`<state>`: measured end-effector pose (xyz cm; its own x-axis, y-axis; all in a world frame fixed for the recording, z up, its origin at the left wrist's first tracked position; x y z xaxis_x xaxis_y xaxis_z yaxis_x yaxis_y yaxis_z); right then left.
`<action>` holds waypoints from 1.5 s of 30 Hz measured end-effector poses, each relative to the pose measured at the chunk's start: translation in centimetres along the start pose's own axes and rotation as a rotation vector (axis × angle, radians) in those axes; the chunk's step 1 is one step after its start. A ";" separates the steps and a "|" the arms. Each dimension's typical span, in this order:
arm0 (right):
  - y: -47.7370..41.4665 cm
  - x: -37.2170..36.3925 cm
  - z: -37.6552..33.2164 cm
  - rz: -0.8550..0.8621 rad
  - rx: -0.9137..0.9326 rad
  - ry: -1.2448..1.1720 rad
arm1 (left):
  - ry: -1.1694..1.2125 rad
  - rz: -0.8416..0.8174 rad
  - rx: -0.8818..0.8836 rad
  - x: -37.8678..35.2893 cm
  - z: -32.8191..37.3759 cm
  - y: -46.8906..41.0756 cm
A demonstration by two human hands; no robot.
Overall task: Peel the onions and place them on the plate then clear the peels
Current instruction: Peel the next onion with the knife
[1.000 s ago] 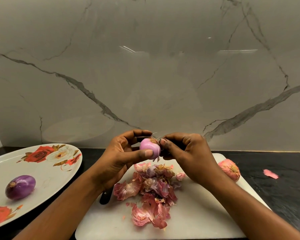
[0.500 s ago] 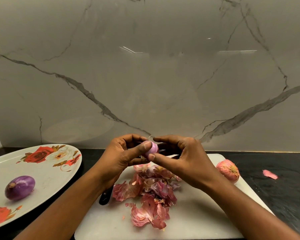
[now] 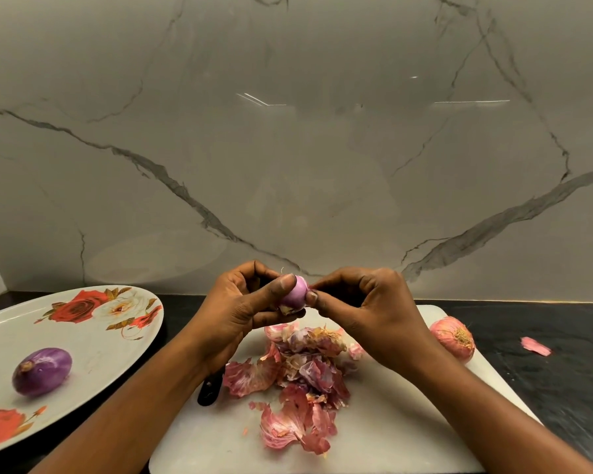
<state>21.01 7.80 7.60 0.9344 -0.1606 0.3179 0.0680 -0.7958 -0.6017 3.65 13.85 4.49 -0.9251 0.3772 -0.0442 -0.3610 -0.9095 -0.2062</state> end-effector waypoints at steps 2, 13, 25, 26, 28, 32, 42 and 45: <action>0.1 0.0 -0.2 0.008 0.019 0.038 | -0.012 0.005 -0.004 0.1 0.0 0.0; -0.2 0.5 0.9 0.089 -0.107 -0.177 | 0.130 -0.106 0.005 -0.8 0.5 0.1; -0.2 2.1 2.3 0.233 -0.283 -0.407 | 0.281 -0.136 -0.007 -1.2 1.5 0.6; -0.2 1.7 2.1 0.189 -0.277 -0.367 | 0.273 -0.128 -0.014 -1.2 1.5 0.6; -0.1 0.8 1.9 0.102 -0.272 -0.313 | 0.238 -0.089 -0.013 -1.1 1.5 0.6; -0.2 0.6 1.8 0.050 -0.246 -0.290 | 0.154 -0.056 -0.001 -0.8 0.8 0.5; 0.0 -0.7 0.5 -0.068 -0.076 -0.164 | 0.021 -0.103 -0.005 -1.1 0.1 0.4; 0.0 -0.7 0.3 -0.075 -0.039 -0.153 | 0.011 -0.093 -0.011 -0.8 0.0 0.3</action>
<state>20.44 8.07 7.20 0.9699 -0.0116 0.2434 0.1283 -0.8249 -0.5506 4.26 13.24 4.50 -0.8862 0.4621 -0.0349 -0.4441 -0.8684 -0.2206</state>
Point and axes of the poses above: each hand's wrist, its own y-axis away from the middle knuckle, its own x-axis out of the back of the hand, z = x × y, the point moved 9 cm from there along -y, towards the middle knuckle, and after that the axes turned 8 degrees about -y, right-handed, at the moved point
